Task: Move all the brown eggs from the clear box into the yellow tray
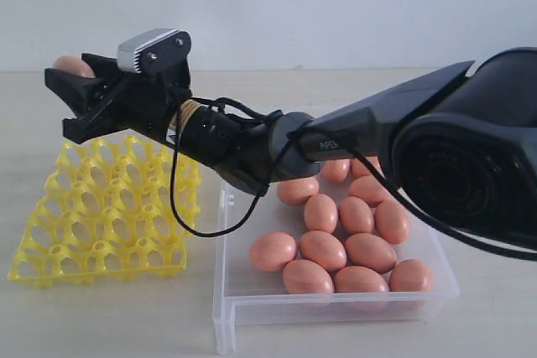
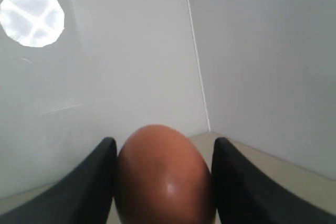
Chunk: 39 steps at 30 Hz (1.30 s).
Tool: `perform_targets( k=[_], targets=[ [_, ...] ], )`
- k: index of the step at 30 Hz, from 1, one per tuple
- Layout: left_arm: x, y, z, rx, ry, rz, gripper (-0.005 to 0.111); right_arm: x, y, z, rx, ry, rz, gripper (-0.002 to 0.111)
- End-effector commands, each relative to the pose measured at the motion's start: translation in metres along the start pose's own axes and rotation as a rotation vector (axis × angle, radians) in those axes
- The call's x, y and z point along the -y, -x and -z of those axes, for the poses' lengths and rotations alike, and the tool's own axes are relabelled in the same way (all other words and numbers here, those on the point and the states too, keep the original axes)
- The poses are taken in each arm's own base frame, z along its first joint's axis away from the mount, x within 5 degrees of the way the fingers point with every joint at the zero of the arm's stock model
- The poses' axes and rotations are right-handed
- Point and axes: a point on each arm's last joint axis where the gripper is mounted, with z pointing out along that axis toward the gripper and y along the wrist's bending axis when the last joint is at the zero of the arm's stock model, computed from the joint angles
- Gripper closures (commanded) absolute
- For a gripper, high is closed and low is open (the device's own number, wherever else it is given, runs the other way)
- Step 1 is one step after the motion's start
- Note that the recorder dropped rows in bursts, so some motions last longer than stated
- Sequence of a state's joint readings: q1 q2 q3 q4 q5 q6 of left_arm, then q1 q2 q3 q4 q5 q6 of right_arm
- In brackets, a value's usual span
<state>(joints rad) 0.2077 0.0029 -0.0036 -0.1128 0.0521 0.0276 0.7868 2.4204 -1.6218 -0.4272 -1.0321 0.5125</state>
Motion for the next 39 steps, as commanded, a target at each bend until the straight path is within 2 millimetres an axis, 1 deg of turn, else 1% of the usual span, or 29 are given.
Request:
perform_targets(
  k=[1, 5, 8, 13, 19, 21, 22, 25, 31, 36, 39],
  targets=[
    [0.0, -0.001, 0.0, 0.001, 0.001, 0.023, 0.103, 0.02, 0.005, 0.008, -0.017, 0.096, -0.055, 0.108],
    [0.0, -0.001, 0.0, -0.001, 0.001, 0.023, 0.103, 0.028, -0.005, 0.006, -0.124, 0.162, -0.007, 0.108],
    [0.0, -0.001, 0.0, -0.001, 0.001, 0.023, 0.103, 0.034, -0.012, 0.0, -0.177, 0.151, 0.012, 0.108],
    [0.0, -0.001, 0.0, -0.001, 0.001, 0.023, 0.103, 0.041, -0.017, -0.013, -0.155, 0.17, -0.041, 0.108],
    [0.0, -0.001, 0.0, -0.001, 0.001, 0.023, 0.103, 0.046, -0.028, -0.023, -0.166, 0.202, -0.107, 0.108],
    [0.0, -0.001, 0.0, -0.001, 0.001, 0.023, 0.103, 0.048, -0.029, -0.026, -0.189, 0.194, -0.119, 0.108],
    [0.0, -0.001, 0.0, -0.001, 0.001, 0.023, 0.103, 0.048, -0.034, -0.026, -0.225, 0.181, -0.117, 0.108],
    [0.0, -0.001, 0.0, 0.001, 0.001, 0.023, 0.103, 0.05, -0.038, -0.027, -0.292, 0.174, -0.109, 0.108],
    [0.0, -0.001, 0.0, 0.001, 0.001, 0.023, 0.103, 0.05, -0.034, -0.031, -0.304, 0.168, -0.112, 0.108],
    [0.0, -0.001, 0.0, 0.001, 0.001, 0.023, 0.103, 0.053, -0.036, -0.031, -0.322, 0.133, -0.142, 0.108],
    [0.0, -0.001, 0.0, 0.001, 0.001, 0.023, 0.103, 0.05, -0.038, -0.032, -0.325, 0.137, -0.142, 0.108]
  ],
)
